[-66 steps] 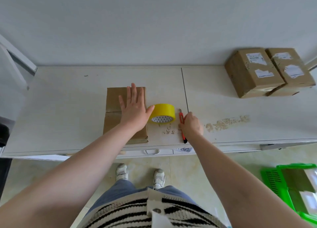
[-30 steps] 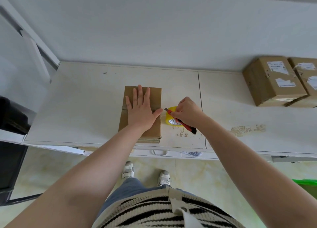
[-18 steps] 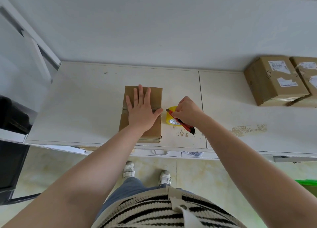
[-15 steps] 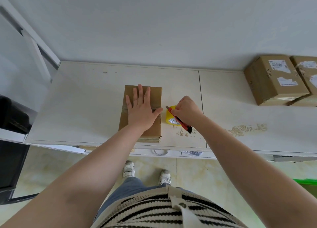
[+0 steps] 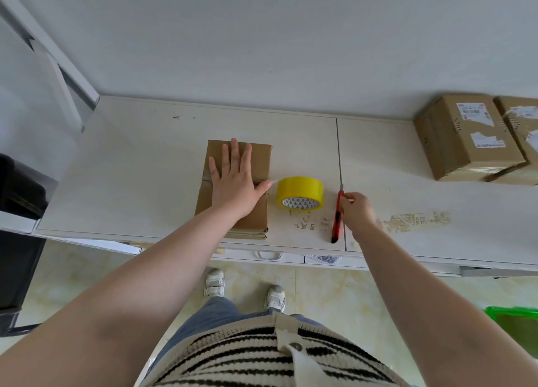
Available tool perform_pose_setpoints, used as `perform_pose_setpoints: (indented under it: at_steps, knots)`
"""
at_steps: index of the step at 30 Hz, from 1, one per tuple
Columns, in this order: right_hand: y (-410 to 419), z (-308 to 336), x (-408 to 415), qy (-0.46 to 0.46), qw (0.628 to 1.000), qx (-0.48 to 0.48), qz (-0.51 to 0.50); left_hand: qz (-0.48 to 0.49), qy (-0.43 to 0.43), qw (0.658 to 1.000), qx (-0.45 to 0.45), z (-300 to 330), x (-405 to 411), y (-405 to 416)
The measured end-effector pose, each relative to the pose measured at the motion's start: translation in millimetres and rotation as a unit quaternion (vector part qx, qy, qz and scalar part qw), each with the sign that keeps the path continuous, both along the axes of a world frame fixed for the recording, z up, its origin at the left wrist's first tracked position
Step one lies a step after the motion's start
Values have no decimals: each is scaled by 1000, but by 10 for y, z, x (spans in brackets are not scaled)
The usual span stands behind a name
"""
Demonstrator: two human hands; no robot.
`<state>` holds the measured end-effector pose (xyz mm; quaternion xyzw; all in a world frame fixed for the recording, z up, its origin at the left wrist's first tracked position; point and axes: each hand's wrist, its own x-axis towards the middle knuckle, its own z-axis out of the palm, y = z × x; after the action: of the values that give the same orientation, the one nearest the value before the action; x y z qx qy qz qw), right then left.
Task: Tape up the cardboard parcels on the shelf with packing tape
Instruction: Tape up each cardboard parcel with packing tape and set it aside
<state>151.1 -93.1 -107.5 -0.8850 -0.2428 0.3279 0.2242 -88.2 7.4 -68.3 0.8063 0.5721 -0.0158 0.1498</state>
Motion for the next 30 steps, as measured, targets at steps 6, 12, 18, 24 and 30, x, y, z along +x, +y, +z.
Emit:
perform_pose_setpoints:
  at_steps: [6, 12, 18, 24, 30]
  knots:
    - [454, 477, -293, -67, 966, 137, 209, -4, 5, 1000, 7, -20, -6, -4]
    - [929, 600, -641, -17, 878, 13, 479, -2, 0, 1000, 19, -29, -21, 3]
    - [944, 640, -573, 61, 885, -29, 461, -3, -5, 1000, 11, -27, -22, -3]
    - [812, 719, -570, 90, 912, 13, 401, -7, -5, 1000, 14, -37, -29, -17]
    - [478, 715, -376, 107, 948, 26, 297, -8, 11, 1000, 24, -54, -20, -36]
